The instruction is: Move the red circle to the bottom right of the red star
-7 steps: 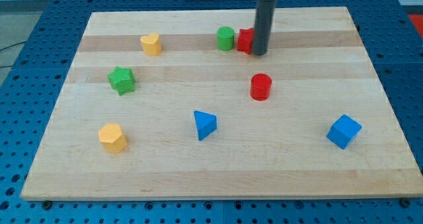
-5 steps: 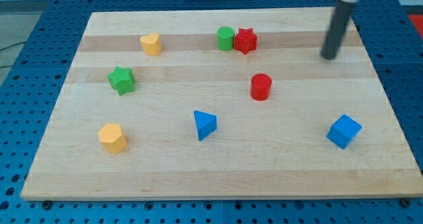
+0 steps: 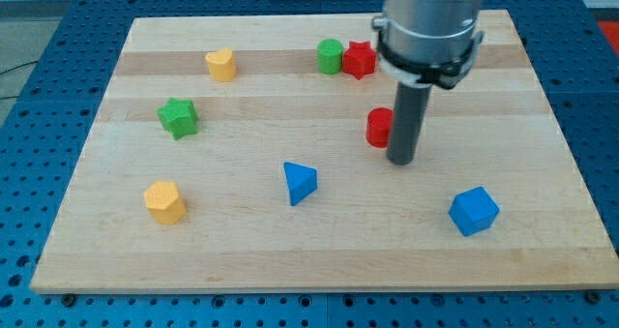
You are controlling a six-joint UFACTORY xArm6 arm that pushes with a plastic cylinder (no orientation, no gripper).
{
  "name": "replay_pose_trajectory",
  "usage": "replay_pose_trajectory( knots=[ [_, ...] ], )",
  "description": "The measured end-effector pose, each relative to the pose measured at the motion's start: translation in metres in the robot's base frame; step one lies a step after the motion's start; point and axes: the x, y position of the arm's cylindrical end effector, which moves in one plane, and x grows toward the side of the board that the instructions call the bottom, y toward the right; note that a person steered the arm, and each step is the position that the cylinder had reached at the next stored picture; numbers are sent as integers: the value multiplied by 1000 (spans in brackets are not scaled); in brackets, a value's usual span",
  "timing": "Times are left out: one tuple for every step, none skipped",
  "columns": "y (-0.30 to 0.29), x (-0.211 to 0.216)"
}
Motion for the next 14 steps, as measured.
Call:
replay_pose_trajectory(
  knots=[
    [-19, -19],
    [-19, -19],
    [-26, -21],
    [-92, -51],
    [-98, -72],
    [-60, -78],
    [-32, -53],
    [5, -65],
    [-34, -57],
    [-17, -43],
    [-42, -65],
    [-72, -79],
    [-55, -78],
    [-44, -81]
  ],
)
